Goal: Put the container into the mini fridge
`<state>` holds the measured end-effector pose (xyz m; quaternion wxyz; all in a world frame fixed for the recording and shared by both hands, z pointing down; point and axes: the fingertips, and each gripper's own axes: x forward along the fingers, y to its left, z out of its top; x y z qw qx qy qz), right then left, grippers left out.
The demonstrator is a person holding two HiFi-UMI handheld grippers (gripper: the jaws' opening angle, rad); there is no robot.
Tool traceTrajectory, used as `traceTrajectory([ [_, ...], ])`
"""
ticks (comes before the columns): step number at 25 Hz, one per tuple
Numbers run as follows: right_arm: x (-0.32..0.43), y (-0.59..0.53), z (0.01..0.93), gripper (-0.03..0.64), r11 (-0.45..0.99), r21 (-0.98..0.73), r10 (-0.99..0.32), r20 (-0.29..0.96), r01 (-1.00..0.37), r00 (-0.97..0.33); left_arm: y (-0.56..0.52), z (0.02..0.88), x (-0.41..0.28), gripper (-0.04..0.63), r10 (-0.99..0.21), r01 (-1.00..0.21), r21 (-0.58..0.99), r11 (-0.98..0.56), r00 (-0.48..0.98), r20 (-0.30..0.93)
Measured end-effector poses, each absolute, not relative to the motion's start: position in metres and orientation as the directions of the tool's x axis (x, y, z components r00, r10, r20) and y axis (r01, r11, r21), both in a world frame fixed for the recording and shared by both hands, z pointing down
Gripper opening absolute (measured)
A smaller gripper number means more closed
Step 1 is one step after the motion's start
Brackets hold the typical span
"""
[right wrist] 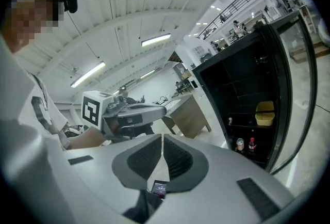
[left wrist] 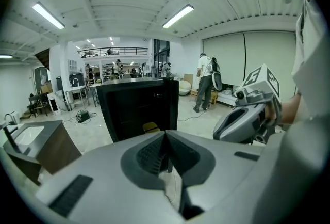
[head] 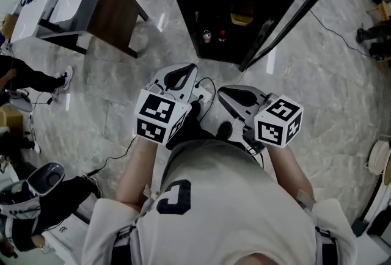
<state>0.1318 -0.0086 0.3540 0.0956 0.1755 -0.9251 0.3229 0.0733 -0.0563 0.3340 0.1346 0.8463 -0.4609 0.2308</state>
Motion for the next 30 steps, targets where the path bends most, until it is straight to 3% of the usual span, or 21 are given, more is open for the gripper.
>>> traceTrajectory([
  [7, 0.097, -0.004, 0.345, 0.037, 0.751, -0.534, -0.272, 0.285, -0.388, -0.919, -0.051, 0.322, 0.046, 0.055, -0.721, -0.831, 0.014, -0.556, 0.49, 0.49],
  [16, 0.04, -0.023, 0.304, 0.037, 0.79, -0.411, -0.407, 0.204, -0.456, -0.89, -0.048, 0.301, -0.008, 0.055, -0.719, -0.788, -0.031, -0.615, 0.543, 0.433],
  [30, 0.04, -0.032, 0.263, 0.031, 0.772, -0.315, -0.523, 0.181, -0.553, -0.833, -0.051, 0.288, -0.032, 0.055, -0.696, -0.75, -0.01, -0.661, 0.608, 0.383],
])
